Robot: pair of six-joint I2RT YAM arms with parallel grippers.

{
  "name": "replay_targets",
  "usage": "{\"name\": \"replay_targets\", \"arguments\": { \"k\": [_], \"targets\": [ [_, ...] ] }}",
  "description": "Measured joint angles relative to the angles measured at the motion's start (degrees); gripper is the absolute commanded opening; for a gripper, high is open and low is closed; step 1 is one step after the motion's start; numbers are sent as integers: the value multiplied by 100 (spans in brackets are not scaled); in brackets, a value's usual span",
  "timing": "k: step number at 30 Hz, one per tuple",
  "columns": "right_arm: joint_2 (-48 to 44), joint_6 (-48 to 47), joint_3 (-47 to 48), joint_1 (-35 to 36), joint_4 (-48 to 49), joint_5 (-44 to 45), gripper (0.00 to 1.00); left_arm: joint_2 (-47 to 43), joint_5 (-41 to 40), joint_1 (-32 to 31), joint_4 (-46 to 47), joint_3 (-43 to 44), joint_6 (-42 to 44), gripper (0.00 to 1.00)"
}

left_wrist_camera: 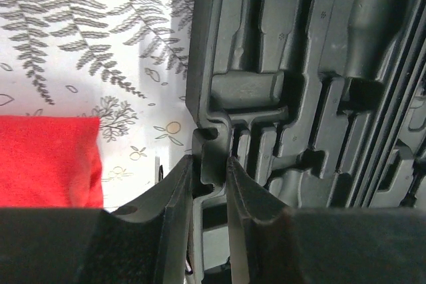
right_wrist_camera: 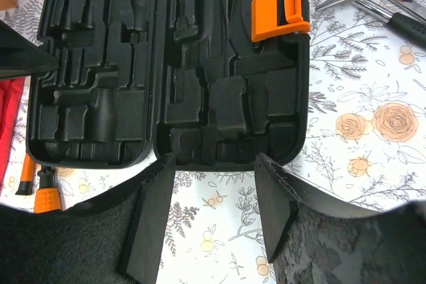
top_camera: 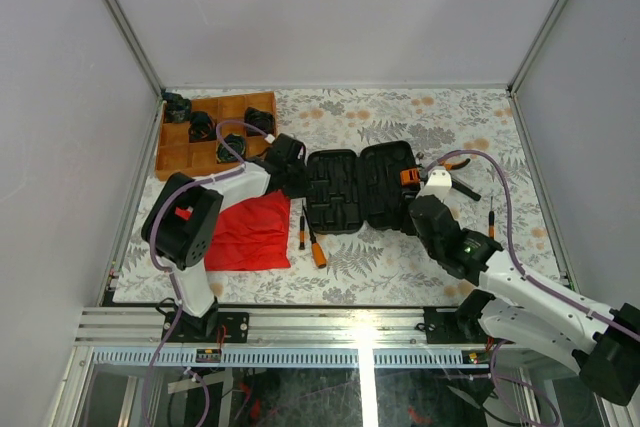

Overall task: Sort the tools into containers
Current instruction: Open the storage box at the center of the board.

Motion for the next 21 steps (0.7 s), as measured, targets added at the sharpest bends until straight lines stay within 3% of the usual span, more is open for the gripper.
{"name": "replay_targets", "arguments": {
  "k": [9,21],
  "targets": [
    [20,-199,-13,-26,114,-181,65,-168,85,282,166,-273,17,0],
    [201,-245,442,-291,-380,-153,66,-603,122,664,214,-789,92,0]
  ]
}}
